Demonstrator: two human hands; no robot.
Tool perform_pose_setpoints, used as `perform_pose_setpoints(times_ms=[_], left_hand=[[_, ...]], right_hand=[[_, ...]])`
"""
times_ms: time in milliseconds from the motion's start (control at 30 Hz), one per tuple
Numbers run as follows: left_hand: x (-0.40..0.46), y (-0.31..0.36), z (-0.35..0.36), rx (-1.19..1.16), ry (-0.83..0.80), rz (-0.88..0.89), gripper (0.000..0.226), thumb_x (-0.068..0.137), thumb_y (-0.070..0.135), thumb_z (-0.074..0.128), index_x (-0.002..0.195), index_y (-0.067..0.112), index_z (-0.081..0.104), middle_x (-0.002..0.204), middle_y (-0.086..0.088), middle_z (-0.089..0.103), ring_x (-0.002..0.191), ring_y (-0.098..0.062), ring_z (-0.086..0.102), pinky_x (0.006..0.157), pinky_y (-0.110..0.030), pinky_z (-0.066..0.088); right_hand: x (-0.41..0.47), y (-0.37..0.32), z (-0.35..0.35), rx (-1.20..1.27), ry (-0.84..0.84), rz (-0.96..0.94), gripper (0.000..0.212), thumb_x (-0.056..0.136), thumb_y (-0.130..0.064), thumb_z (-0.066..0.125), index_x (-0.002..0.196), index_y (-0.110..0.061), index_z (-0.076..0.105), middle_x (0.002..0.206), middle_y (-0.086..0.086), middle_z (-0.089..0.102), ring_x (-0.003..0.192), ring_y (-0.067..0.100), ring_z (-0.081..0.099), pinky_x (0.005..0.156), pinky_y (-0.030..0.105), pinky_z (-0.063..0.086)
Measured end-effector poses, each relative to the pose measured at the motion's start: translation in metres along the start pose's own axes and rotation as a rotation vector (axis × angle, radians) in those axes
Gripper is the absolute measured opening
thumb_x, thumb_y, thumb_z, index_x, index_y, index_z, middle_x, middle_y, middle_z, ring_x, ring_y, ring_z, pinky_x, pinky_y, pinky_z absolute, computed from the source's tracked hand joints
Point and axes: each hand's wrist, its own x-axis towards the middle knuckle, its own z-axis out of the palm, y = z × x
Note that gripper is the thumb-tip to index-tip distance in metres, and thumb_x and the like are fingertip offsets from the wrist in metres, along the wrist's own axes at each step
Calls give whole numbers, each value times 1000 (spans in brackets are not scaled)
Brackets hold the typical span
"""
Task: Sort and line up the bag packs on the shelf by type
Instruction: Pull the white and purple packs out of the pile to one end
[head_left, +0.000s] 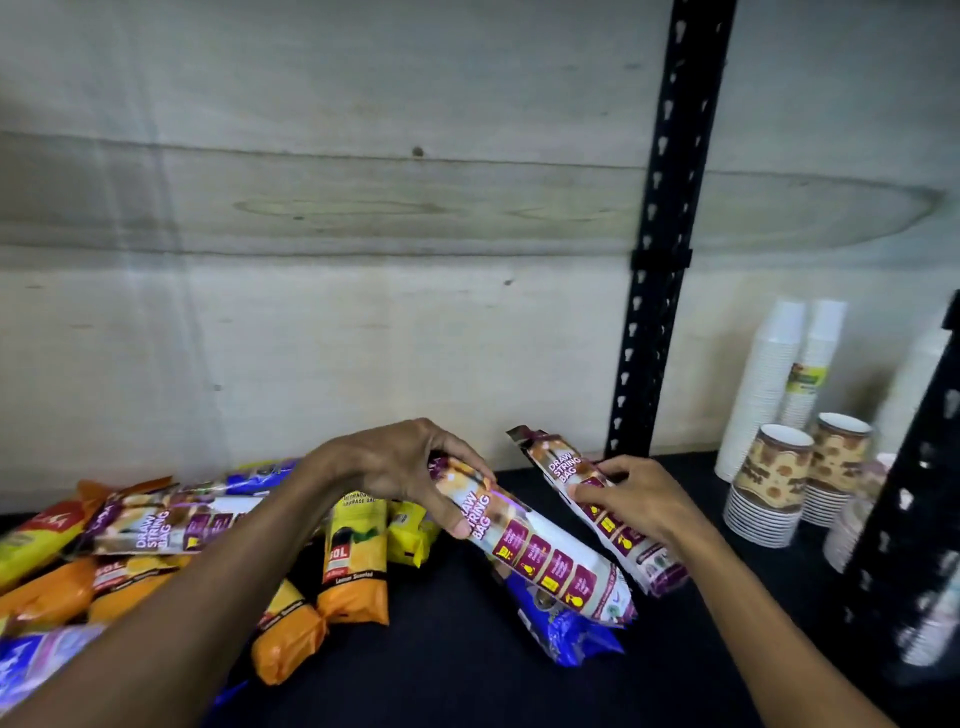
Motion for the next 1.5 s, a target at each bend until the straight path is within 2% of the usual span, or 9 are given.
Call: perform_pose_setpoints(times_ms=[167, 433, 600, 800, 900, 967, 1100, 1267, 1500], left_hand=[[65, 12, 11, 8, -124, -10, 46, 67, 25, 89, 110, 31, 73, 101, 14, 73, 93, -7, 67, 89, -28, 57], [129, 0, 25, -2, -236, -58, 49, 71, 25, 87, 115, 36, 70, 112, 11, 67, 103, -13, 65, 86, -28, 57], [145, -16, 39, -56, -142, -122, 61, 64, 29, 89, 117, 35, 60, 124, 7, 57, 107, -18, 62, 89, -39, 58], [151, -24, 58, -84, -68, -101, 44, 68, 26, 87, 103, 30, 62, 137, 6, 52, 115, -20, 59, 94, -42, 55], [149, -17, 68, 31, 140, -90, 48, 70, 26, 86, 112, 24, 62, 128, 0, 48, 112, -21, 54, 94, -35, 52], [144, -8, 80, 55, 267, -128, 48, 73, 37, 81, 113, 21, 62, 127, -4, 52, 110, -23, 57, 95, -35, 50], [133, 12, 107, 51, 193, -216, 75, 70, 71, 65, 124, 20, 59, 130, -1, 61, 116, -24, 59, 99, -40, 48], [125, 24, 120, 290, 217, -249, 75, 76, 72, 57, 135, 25, 53, 141, -7, 49, 130, -30, 46, 109, -52, 34], [121, 24, 132, 285, 269, -242, 78, 76, 73, 56, 139, 28, 50, 151, -7, 38, 138, -30, 36, 116, -57, 13]], right_hand=[[5, 26, -13, 41, -32, 102, 46, 72, -42, 83, 106, -23, 58, 93, 3, 72, 78, 21, 73, 81, 41, 59], [19, 51, -14, 104, -22, 157, 49, 70, -39, 86, 104, -26, 54, 95, 4, 72, 78, 22, 73, 80, 43, 59], [20, 56, -10, 131, -35, 179, 53, 70, -40, 87, 107, -26, 53, 94, 5, 73, 76, 22, 75, 73, 37, 60], [19, 58, -2, 137, -53, 205, 47, 73, -43, 84, 104, -23, 54, 90, 6, 76, 73, 21, 76, 76, 39, 61], [18, 54, -1, 137, -51, 220, 36, 81, -45, 76, 100, -21, 57, 87, 6, 76, 73, 22, 76, 77, 40, 61], [19, 54, 0, 125, -39, 234, 37, 87, -44, 70, 110, -17, 59, 89, 6, 75, 76, 22, 75, 81, 43, 61], [15, 55, 0, 48, -10, 194, 55, 87, -44, 68, 134, -20, 51, 103, 5, 71, 85, 23, 73, 86, 43, 58], [6, 55, 2, 14, -7, 137, 55, 86, -48, 68, 134, -26, 53, 101, 3, 72, 81, 21, 74, 84, 45, 59], [8, 53, 0, 63, -17, 145, 54, 86, -42, 71, 135, -26, 55, 98, 6, 73, 76, 23, 75, 80, 46, 61]])
